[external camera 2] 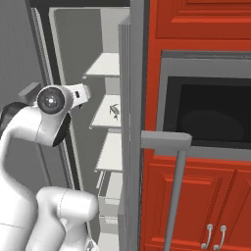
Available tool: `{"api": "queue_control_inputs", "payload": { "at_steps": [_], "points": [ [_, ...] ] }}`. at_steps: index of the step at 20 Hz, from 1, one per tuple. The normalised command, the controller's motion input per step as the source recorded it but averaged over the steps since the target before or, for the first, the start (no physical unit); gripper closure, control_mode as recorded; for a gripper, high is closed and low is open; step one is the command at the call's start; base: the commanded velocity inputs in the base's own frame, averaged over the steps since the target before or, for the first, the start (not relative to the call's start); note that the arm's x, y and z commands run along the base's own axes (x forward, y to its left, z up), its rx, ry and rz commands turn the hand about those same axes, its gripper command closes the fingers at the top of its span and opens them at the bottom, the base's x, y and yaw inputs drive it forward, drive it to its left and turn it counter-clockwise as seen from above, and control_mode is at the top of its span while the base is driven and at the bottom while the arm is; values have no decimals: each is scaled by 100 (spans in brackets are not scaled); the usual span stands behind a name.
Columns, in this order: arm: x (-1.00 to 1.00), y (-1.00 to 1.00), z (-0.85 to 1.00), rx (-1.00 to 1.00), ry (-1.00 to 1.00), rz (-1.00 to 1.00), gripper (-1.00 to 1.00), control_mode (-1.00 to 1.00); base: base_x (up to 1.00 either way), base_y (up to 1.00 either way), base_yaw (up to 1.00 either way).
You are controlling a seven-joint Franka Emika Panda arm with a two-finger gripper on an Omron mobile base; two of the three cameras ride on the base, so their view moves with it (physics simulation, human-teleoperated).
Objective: Take the fish, mushroom, and lime from the freezer and place them in the bowl on the counter.
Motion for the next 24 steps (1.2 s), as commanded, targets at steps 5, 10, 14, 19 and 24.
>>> {"api": "queue_control_inputs", "payload": {
  "at_steps": [5, 10, 14, 19, 24],
  "points": [
    [-55, 2, 0, 0, 1, -14, 100, -100, 0, 0, 0],
    [-16, 0, 0, 0, 7, -22, 100, -100, 0, 0, 0],
    [-13, -1, 1, 0, 0, -9, 100, -100, 0, 0, 0],
    [-32, 0, 0, 0, 0, -7, 100, -100, 0, 0, 0],
    [-60, -12, 0, 1, 0, -1, 100, -100, 0, 0, 0]
  ]
}}
